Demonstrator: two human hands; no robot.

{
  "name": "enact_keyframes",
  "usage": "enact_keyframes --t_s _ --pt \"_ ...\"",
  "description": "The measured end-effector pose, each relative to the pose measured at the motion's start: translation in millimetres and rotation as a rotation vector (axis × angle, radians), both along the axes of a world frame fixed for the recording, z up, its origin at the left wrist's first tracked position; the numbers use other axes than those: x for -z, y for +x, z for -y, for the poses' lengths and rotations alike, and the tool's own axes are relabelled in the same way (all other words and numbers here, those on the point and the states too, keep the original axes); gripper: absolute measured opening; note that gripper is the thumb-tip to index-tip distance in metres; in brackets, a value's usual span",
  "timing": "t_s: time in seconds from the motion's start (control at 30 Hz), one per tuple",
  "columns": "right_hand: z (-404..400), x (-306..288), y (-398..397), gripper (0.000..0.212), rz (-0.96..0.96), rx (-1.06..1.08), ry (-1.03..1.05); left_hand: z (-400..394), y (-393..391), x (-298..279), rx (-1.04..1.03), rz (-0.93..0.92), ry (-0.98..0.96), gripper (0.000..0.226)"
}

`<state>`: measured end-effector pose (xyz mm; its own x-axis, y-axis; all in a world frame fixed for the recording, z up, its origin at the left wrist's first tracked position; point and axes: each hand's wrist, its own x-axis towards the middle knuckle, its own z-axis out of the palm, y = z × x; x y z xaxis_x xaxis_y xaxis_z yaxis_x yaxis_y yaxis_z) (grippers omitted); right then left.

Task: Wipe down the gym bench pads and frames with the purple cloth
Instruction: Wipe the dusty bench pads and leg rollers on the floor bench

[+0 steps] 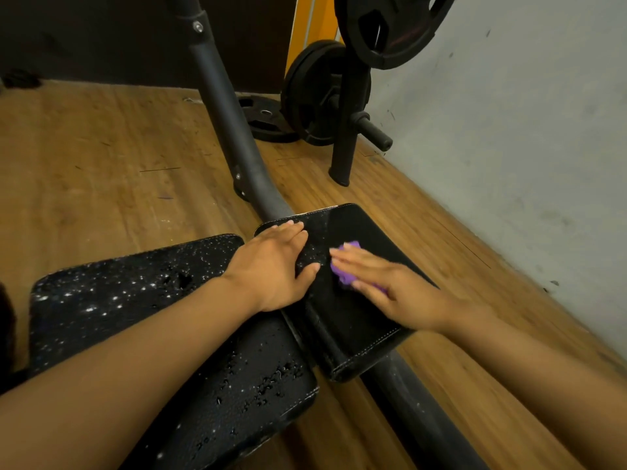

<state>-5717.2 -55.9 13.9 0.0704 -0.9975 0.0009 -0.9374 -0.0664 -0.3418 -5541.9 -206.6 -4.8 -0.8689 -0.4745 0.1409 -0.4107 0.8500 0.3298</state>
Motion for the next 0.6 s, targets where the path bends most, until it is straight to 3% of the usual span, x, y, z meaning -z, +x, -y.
enact_keyframes --t_s 0.27,0.5,0.6 --pt "125 11 -20 0.041 -0.04 0.422 -0.084 -2 2 1 0.016 -0.002 -0.015 0.066" --pt "31 6 -3 0.044 -0.041 0.115 -0.088 -1 4 1 0.021 0.012 -0.01 0.067" --pt "7 0 -23 0.044 -0.064 0.133 -0.038 -1 3 -1 0.023 0.019 0.0 0.067"
